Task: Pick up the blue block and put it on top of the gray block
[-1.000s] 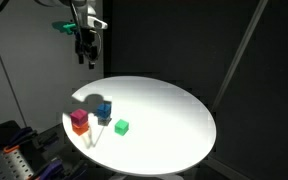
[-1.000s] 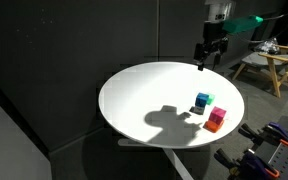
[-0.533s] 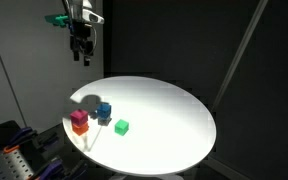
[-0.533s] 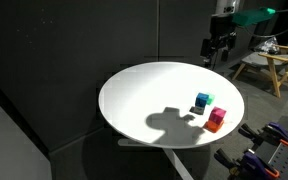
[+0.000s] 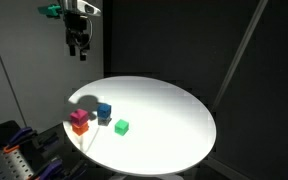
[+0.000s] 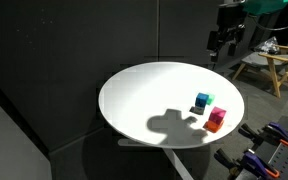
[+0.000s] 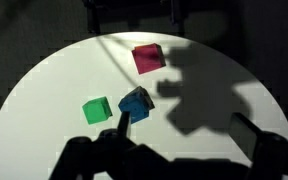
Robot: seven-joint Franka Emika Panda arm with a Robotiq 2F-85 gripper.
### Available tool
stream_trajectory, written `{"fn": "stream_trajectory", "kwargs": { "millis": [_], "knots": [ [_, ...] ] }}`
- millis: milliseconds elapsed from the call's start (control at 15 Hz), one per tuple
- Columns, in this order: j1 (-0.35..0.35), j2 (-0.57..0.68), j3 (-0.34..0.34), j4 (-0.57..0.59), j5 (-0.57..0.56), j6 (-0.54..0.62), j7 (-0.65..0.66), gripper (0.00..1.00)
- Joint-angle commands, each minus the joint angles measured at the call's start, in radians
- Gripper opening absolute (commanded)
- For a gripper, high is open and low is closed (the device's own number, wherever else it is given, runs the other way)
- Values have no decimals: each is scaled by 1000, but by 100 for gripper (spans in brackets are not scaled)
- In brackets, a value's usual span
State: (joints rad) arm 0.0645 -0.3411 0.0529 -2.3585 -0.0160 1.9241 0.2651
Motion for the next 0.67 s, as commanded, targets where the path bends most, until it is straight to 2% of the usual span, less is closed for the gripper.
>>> {"fn": "stream_trajectory", "kwargs": {
  "millis": [0, 600],
  "knots": [
    [-16, -53, 9, -14, 13, -5, -11, 100],
    [-16, -31, 17, 1, 6, -2, -5, 100]
  ]
}}
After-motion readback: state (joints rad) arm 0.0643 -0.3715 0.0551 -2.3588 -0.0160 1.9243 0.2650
